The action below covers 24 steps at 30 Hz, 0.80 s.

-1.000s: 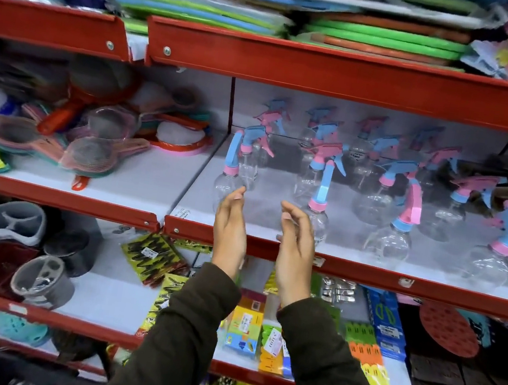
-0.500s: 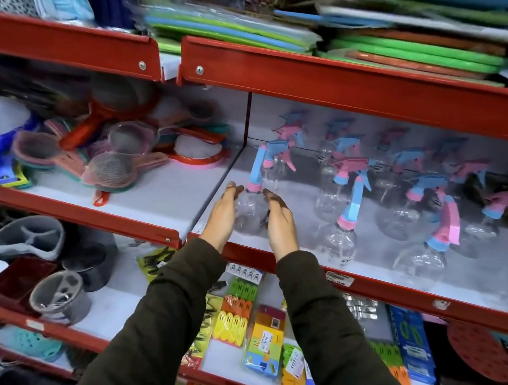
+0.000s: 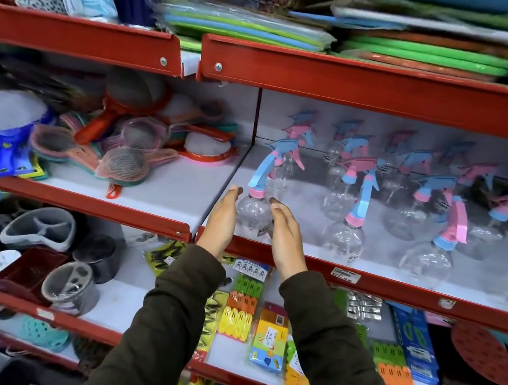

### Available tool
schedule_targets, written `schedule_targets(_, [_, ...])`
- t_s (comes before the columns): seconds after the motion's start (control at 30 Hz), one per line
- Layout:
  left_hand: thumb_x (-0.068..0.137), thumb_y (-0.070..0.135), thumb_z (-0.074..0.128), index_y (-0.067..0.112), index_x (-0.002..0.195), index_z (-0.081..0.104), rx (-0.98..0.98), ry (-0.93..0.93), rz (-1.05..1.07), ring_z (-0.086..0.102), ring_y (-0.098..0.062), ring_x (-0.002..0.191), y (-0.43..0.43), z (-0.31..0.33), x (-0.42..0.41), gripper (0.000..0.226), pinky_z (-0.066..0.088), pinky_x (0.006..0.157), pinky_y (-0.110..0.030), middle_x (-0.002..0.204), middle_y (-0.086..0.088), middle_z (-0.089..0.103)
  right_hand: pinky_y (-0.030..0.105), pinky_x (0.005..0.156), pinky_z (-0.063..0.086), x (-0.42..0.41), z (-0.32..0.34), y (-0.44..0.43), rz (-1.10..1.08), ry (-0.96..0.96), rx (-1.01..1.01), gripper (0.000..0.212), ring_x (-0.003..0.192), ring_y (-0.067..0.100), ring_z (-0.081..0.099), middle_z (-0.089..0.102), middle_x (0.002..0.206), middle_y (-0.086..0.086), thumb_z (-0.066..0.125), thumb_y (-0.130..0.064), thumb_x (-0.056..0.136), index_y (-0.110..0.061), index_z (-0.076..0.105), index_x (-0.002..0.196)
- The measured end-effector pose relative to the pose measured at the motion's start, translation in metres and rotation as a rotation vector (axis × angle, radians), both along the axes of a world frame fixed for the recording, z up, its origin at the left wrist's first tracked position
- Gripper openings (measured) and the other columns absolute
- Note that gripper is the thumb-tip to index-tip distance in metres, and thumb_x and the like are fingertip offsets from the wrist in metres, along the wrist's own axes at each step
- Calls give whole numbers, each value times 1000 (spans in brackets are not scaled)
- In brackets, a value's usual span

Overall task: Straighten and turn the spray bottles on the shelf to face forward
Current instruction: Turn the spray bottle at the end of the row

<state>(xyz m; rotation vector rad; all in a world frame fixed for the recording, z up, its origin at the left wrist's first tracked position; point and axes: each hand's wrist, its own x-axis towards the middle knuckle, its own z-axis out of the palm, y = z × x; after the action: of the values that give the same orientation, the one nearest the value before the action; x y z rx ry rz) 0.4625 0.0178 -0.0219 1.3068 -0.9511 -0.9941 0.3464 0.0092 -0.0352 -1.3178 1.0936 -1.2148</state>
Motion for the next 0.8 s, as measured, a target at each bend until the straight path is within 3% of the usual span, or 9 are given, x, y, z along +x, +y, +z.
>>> schedule_targets(0.07, [100,44,27,20,146,42,-10,-30,84,38,-21,141,8,-3,-2,54,27,119,-40,153,-1,41,32,117,34,-1,-1,-1,-17,-5,0,31,137,16,47,52,148,1,42,-33,101,-27,59,127])
schedule_targets(0.13, [99,45,29,22,144,44,-15,-31,106,36,-24,142,10,-8,-3,53,25,120,-47,154,-2,40,29,115,34,2,3,-8,-15,-10,10,37,137,15,47,53,148,1,42,-32,101,-22,56,135])
schedule_targets(0.27, [98,46,27,28,126,54,-9,-37,44,40,-26,137,18,-2,-7,43,27,118,-48,150,-5,41,35,108,45,7,18,-13,25,11,3,38,131,25,56,62,138,10,40,-28,102,-15,60,132])
schedule_targets(0.43, [98,44,31,23,139,49,24,-43,23,39,-24,139,13,-1,-10,50,27,119,-46,153,-6,40,44,117,39,4,8,-7,21,70,-11,39,132,24,56,63,138,9,40,-27,101,-13,62,130])
schedule_targets(0.5, [99,44,31,22,134,53,10,-52,9,44,-20,134,10,1,-8,48,29,117,-40,149,-7,45,45,117,39,2,6,-2,14,89,-24,34,132,23,55,62,139,9,40,-27,101,-17,62,125])
schedule_targets(0.6, [101,39,27,22,129,56,-1,-22,-39,54,-14,112,6,7,-7,44,36,98,-29,134,-4,55,45,118,37,-2,2,6,-7,128,-43,37,134,24,51,55,141,9,40,-30,101,-19,60,130])
schedule_targets(0.7, [102,33,24,25,105,61,-4,-15,-52,56,1,84,-1,11,-5,38,43,73,-18,108,1,61,45,119,36,-5,1,13,-17,172,-68,44,138,23,47,47,145,9,40,-34,102,-19,54,140])
schedule_targets(0.8, [104,31,22,24,109,57,6,-11,-66,51,8,78,-3,13,-4,36,42,56,-4,103,6,59,44,120,34,-6,2,18,-9,194,-80,45,139,23,46,44,147,8,40,-35,102,-22,50,144])
